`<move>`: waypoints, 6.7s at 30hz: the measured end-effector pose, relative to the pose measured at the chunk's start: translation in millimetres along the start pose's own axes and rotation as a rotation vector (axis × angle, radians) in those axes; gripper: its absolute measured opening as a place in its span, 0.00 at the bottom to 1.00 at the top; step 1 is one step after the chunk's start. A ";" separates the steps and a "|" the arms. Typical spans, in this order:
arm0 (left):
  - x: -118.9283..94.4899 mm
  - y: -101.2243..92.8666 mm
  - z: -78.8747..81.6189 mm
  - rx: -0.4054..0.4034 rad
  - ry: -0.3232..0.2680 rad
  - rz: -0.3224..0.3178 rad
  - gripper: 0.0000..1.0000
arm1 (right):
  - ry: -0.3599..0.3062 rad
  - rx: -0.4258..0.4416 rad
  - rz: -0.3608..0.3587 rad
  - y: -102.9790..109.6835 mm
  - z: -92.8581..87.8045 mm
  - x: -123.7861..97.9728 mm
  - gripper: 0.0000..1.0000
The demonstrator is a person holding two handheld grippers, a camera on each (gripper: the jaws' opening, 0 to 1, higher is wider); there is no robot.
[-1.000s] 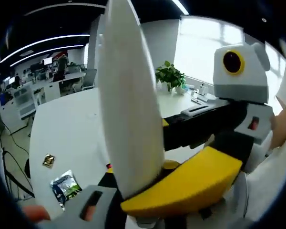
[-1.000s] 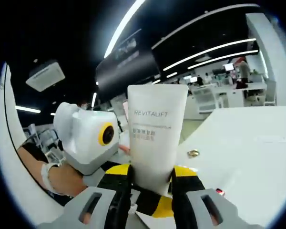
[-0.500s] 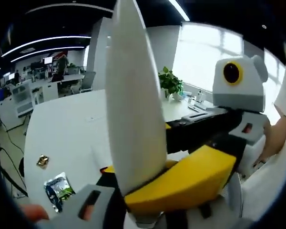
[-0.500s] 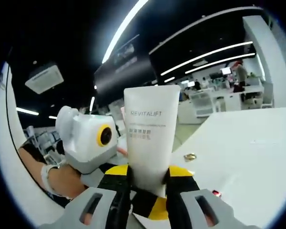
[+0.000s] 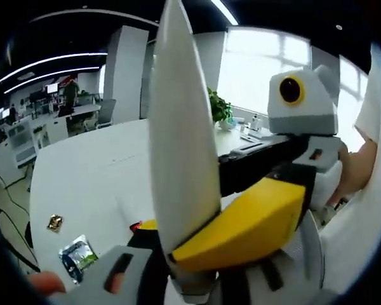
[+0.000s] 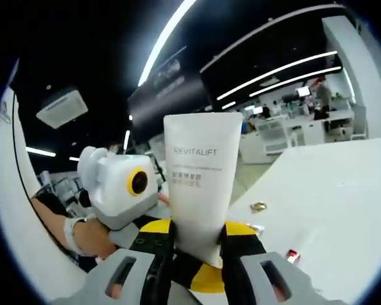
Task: Arrange the skincare products in the storage area until every visible bottle or jar stands upright without overlapping.
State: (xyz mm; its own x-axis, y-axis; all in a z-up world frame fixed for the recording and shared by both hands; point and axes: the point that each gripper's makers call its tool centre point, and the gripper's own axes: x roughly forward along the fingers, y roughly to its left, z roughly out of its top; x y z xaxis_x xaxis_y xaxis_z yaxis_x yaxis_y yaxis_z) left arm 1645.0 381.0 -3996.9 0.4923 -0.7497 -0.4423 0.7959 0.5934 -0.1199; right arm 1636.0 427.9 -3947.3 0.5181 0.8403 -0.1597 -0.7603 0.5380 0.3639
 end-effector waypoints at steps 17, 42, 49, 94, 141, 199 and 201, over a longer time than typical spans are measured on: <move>8.1 21.0 -6.1 0.066 0.098 0.255 0.18 | -0.052 0.138 -0.173 -16.1 -4.9 1.9 0.34; 5.6 14.5 -9.9 0.102 0.053 0.286 0.23 | -0.021 0.037 -0.167 -19.1 -13.6 0.9 0.26; -3.3 22.8 -34.9 0.056 0.075 0.295 0.33 | -0.007 0.023 -0.170 -26.7 -22.1 0.0 0.26; -72.1 90.7 -194.2 0.097 0.445 0.455 0.53 | 0.039 -0.072 -0.368 -191.0 0.1 23.7 0.27; -80.9 91.4 -214.6 -0.016 0.480 0.454 0.33 | 0.139 -0.181 -0.693 -368.3 -20.3 66.4 0.28; -87.3 98.4 -207.7 0.026 0.451 0.497 0.22 | 0.159 -0.195 -0.747 -383.8 -43.3 66.6 0.42; -87.3 98.4 -207.6 0.027 0.451 0.496 0.22 | 0.156 -0.189 -0.715 -380.4 -41.0 66.5 0.42</move>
State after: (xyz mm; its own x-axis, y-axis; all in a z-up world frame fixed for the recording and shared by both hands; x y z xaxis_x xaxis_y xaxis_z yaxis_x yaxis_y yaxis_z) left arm 1607.2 565.6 -4154.6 0.6115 -0.1904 -0.7680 0.5242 0.8245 0.2130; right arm 1943.6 281.8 -4134.0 0.8599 0.2741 -0.4305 -0.3211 0.9462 -0.0388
